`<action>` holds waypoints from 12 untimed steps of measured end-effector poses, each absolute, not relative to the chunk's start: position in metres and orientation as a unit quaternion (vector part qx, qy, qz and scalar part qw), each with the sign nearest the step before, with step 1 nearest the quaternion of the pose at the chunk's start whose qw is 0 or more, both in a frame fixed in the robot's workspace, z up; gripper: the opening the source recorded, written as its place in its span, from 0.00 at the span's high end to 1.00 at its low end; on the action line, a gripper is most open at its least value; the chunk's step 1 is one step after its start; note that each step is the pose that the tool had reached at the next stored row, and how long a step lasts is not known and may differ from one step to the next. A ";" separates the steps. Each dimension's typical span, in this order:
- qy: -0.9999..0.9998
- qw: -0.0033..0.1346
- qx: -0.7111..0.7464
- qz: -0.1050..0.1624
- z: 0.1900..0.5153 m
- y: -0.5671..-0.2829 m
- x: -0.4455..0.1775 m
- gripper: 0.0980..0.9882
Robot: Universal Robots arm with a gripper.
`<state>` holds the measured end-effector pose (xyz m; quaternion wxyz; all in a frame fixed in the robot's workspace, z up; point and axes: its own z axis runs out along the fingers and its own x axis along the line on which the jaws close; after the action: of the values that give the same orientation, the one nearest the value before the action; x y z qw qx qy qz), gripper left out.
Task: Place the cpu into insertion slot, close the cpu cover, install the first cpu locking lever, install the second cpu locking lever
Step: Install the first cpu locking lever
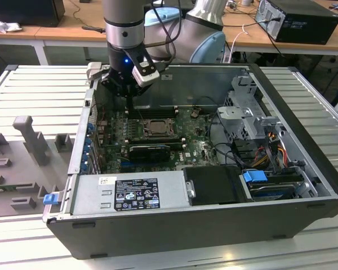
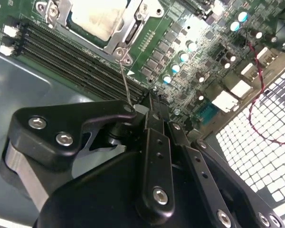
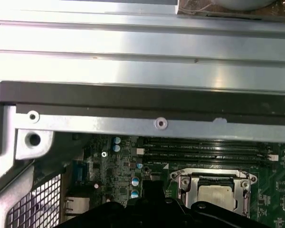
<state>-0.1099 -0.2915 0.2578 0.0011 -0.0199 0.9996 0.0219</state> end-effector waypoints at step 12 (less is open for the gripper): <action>1.000 0.001 -0.020 0.022 0.257 -0.290 -0.102 0.99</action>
<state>-0.1024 -0.2903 0.2573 0.0011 -0.0201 0.9996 0.0220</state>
